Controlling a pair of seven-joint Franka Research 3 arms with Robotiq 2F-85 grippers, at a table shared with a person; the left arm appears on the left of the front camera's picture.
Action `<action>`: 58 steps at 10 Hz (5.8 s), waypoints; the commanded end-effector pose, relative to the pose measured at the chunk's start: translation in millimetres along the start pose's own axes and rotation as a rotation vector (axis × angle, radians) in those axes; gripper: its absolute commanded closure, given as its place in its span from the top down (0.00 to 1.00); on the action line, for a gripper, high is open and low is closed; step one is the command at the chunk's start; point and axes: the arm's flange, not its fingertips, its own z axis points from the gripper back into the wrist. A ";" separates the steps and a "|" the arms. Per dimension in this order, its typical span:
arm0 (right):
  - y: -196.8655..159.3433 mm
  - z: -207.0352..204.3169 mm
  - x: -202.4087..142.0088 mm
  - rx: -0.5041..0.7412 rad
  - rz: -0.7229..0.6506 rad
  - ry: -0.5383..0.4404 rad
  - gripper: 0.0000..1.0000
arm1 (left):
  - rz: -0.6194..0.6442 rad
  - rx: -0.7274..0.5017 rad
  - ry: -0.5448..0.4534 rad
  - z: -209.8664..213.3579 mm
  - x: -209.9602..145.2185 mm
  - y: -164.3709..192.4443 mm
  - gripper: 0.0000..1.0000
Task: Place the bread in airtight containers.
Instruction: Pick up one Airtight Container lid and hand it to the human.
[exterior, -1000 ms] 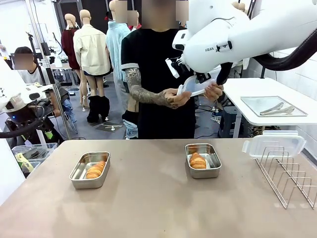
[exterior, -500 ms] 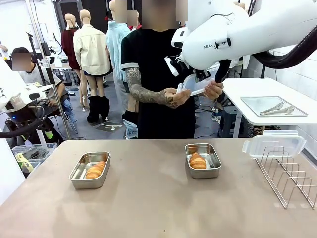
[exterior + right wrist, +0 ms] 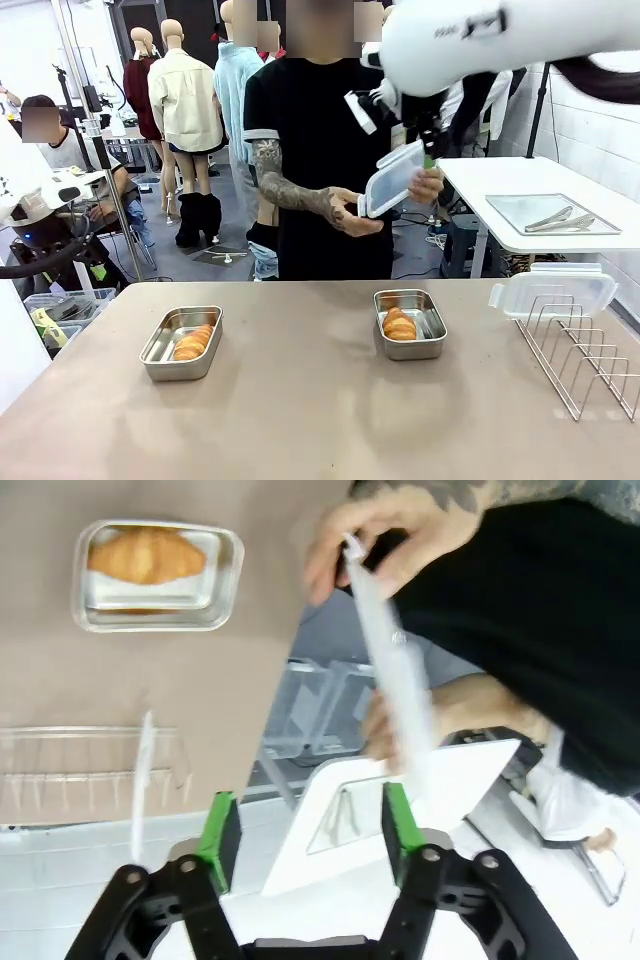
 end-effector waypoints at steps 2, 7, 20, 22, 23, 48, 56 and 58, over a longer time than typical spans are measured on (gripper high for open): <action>36.0 8.5 -59.5 0.179 -0.165 -0.039 1.00 | 0.006 0.018 -0.007 1.3 -2.4 0.0 1.00; 63.6 -59.6 -166.1 0.342 -0.345 -0.130 1.00 | 0.006 0.018 -0.007 1.3 -2.4 0.0 1.00; 99.4 -132.9 -230.2 0.452 -0.405 -0.188 1.00 | 0.006 0.018 -0.007 1.3 -2.4 0.0 1.00; 99.4 -132.9 -230.2 0.452 -0.405 -0.188 1.00 | 0.006 0.018 -0.007 1.3 -2.4 0.0 1.00; 99.4 -132.9 -230.2 0.452 -0.405 -0.188 1.00 | 0.006 0.018 -0.007 1.3 -2.4 0.0 1.00; 99.4 -132.9 -230.2 0.452 -0.405 -0.188 1.00 | 0.006 0.018 -0.007 1.3 -2.4 0.0 1.00; 99.4 -132.9 -230.2 0.452 -0.405 -0.188 1.00 | 0.006 0.018 -0.007 1.3 -2.4 0.0 1.00; 99.4 -132.9 -230.2 0.452 -0.405 -0.188 1.00 | 0.006 0.018 -0.007 1.3 -2.4 0.0 1.00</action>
